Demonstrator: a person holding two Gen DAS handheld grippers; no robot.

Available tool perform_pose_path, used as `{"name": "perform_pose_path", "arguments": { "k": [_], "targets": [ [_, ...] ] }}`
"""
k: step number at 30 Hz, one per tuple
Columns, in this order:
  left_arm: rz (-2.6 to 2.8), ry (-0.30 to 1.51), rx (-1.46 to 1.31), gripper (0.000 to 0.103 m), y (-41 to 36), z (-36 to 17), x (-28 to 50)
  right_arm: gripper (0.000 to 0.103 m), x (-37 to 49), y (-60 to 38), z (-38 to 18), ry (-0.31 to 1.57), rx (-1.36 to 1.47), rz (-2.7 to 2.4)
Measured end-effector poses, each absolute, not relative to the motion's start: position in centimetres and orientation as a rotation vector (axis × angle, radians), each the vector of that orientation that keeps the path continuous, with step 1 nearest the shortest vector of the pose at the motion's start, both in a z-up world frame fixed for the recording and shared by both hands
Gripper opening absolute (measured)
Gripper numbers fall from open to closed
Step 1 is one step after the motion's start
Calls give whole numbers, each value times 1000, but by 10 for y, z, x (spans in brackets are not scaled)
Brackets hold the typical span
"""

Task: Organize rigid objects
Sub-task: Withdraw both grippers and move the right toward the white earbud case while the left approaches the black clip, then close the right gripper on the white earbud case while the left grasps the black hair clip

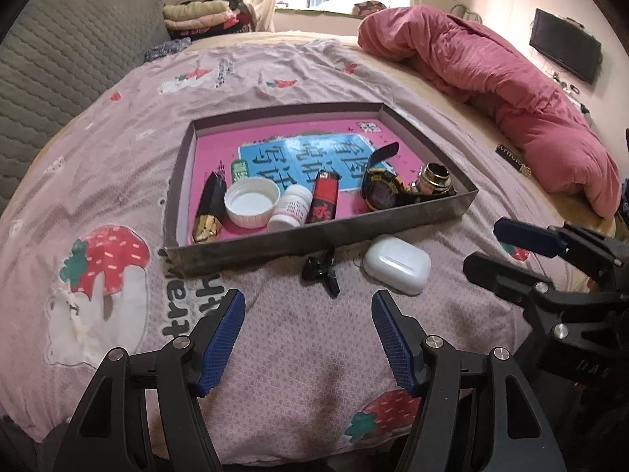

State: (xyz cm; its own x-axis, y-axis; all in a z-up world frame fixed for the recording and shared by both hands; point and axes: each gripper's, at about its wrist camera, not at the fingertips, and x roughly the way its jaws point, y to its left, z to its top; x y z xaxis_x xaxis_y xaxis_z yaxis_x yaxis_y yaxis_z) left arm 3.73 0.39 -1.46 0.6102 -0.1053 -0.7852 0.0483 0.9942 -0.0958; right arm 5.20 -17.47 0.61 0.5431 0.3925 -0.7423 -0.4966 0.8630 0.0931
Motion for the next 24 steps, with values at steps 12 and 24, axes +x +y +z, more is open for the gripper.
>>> {"name": "perform_pose_path", "arguments": {
  "k": [12, 24],
  "targets": [
    [-45, 1004, -108, 68, 2, -49, 78, 54, 65, -159, -29, 887, -211, 557],
    [-46, 1016, -119, 68, 1, -61, 95, 53, 85, -152, -53, 918, -212, 589]
  ]
}}
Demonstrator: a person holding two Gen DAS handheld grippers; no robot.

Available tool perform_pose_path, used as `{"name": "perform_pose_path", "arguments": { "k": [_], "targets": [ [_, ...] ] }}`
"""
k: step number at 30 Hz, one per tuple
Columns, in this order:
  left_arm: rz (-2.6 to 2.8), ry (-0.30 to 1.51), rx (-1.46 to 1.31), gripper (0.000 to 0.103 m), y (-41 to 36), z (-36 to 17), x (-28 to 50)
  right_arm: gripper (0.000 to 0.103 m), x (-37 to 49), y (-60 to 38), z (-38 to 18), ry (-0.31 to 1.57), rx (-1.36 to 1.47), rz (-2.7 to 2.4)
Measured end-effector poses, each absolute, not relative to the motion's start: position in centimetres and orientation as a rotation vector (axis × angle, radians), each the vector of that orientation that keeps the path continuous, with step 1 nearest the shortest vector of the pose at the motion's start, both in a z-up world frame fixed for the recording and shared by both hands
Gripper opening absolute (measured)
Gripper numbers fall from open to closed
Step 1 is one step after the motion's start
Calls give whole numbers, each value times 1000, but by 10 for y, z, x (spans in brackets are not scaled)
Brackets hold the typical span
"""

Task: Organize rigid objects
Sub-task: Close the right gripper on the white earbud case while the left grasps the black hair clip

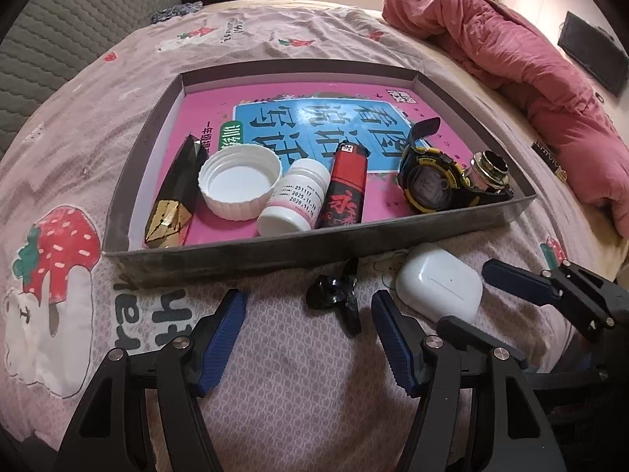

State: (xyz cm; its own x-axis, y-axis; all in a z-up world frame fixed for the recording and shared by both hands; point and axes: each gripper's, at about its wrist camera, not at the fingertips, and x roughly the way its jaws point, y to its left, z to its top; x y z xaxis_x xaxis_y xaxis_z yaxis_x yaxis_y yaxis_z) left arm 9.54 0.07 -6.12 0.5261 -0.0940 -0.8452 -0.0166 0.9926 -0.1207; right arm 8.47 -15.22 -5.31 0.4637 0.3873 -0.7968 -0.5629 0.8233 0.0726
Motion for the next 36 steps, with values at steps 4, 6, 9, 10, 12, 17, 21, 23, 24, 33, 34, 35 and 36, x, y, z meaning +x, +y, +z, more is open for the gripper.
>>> {"name": "perform_pose_path", "arguments": {
  "k": [4, 6, 9, 10, 12, 17, 21, 23, 24, 33, 34, 35, 36],
  "targets": [
    [-48, 1020, -124, 68, 1, -63, 99, 53, 89, -147, -58, 912, -228, 600],
    [-48, 1021, -123, 68, 1, -64, 100, 53, 90, -144, -62, 911, -249, 606],
    [-50, 1021, -122, 67, 1, -65, 103, 55, 91, -137, -66, 892, -287, 614],
    [-46, 1022, -116, 64, 0, -66, 103, 55, 92, -135, -67, 888, -293, 615],
    [-39, 1025, -98, 60, -1, -67, 105, 55, 94, -133, -70, 887, -294, 620],
    [-41, 1029, -57, 49, -5, -70, 107, 56, 97, -128, -74, 879, -312, 624],
    [-62, 1024, -35, 37, -10, -70, 107, 54, 96, -128, -75, 871, -303, 622],
    [-73, 1017, -21, 30, -13, -69, 106, 51, 96, -128, -74, 875, -299, 628],
    [-79, 1014, -21, 26, -14, -68, 105, 51, 96, -128, -73, 876, -298, 629],
    [-118, 994, -95, 24, -4, -58, 96, 50, 95, -143, -62, 926, -167, 658],
    [-121, 986, -99, 24, -3, -55, 94, 50, 93, -144, -59, 926, -156, 660],
    [-121, 980, -96, 24, -3, -52, 92, 50, 92, -145, -58, 925, -151, 661],
    [-120, 972, -92, 24, -3, -49, 90, 50, 91, -145, -56, 920, -148, 658]
  ]
}}
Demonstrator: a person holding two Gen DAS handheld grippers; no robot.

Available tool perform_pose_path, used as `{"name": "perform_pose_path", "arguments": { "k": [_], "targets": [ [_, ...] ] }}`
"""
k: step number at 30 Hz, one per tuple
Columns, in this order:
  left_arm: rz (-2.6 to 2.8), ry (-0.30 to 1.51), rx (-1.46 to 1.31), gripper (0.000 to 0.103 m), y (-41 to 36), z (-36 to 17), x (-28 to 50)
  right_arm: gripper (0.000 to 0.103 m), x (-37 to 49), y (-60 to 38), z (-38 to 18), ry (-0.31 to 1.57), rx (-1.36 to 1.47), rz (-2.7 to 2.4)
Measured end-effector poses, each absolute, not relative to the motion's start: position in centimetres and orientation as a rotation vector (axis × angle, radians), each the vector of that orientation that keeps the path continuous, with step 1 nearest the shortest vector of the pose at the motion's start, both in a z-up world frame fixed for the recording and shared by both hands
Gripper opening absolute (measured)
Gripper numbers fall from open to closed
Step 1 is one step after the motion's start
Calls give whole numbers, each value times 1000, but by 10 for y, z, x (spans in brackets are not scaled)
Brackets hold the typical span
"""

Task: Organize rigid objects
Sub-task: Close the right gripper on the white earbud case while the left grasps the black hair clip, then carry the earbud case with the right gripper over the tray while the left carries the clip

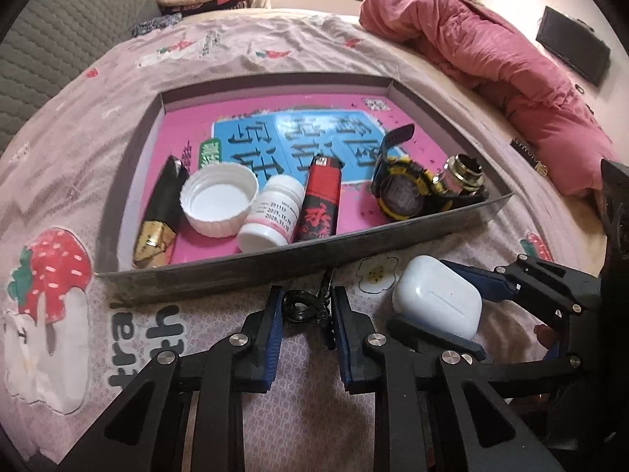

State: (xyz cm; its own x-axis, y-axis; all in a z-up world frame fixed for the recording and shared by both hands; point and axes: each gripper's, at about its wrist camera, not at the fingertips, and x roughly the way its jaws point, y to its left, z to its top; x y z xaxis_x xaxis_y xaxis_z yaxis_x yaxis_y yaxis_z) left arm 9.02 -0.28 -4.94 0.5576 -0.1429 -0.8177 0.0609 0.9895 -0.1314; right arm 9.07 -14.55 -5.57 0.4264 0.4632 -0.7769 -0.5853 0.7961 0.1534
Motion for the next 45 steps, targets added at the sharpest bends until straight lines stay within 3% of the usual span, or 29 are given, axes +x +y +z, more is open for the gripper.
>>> {"name": "perform_pose_path", "arguments": {
  "k": [27, 45],
  "targets": [
    [-75, 822, -127, 24, 24, 8, 73, 50, 86, -164, 23, 729, -25, 591],
    [41, 787, -119, 24, 75, 2, 97, 50, 109, -132, 21, 705, -42, 610]
  ]
}}
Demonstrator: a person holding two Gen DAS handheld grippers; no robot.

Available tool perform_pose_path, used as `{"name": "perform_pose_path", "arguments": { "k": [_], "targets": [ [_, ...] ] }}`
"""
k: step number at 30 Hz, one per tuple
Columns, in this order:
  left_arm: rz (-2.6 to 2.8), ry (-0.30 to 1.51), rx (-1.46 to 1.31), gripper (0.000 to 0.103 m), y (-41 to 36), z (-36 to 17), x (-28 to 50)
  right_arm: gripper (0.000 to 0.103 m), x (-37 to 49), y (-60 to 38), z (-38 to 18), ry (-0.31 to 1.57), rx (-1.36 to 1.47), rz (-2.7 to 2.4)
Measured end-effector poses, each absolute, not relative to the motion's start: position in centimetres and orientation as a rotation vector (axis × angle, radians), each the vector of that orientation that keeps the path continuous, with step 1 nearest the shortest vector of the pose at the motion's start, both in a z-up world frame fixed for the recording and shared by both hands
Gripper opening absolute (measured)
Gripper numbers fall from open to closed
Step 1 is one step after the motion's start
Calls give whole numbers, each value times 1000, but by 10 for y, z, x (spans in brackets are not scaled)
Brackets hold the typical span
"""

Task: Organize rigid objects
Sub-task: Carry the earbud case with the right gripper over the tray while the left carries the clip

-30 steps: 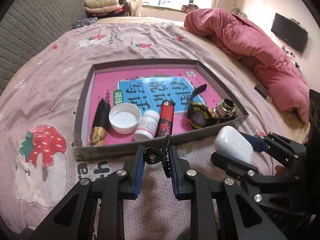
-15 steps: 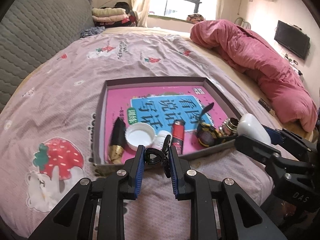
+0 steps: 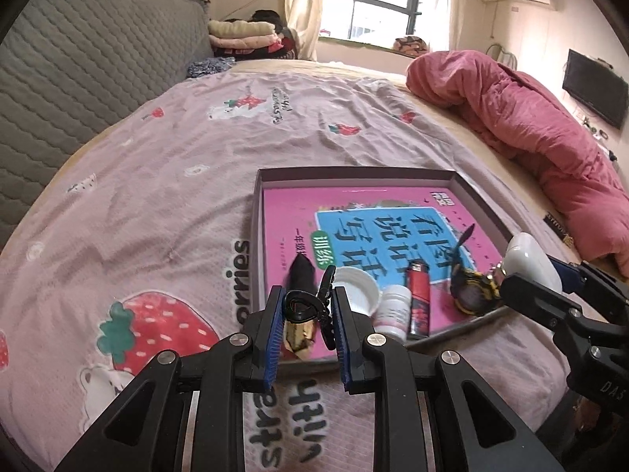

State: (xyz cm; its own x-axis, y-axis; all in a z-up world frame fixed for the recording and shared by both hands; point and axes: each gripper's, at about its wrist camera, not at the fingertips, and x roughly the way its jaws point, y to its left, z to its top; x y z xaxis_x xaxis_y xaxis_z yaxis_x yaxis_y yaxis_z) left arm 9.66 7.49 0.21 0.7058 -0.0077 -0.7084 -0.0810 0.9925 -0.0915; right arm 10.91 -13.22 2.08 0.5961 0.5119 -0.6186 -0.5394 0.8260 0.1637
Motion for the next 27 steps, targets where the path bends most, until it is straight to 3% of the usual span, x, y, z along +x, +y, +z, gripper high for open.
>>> {"name": "perform_pose_path", "arguments": {
  "k": [27],
  "targets": [
    [54, 818, -150, 24, 94, -24, 116, 50, 134, -95, -9, 766, -66, 589]
  ]
}}
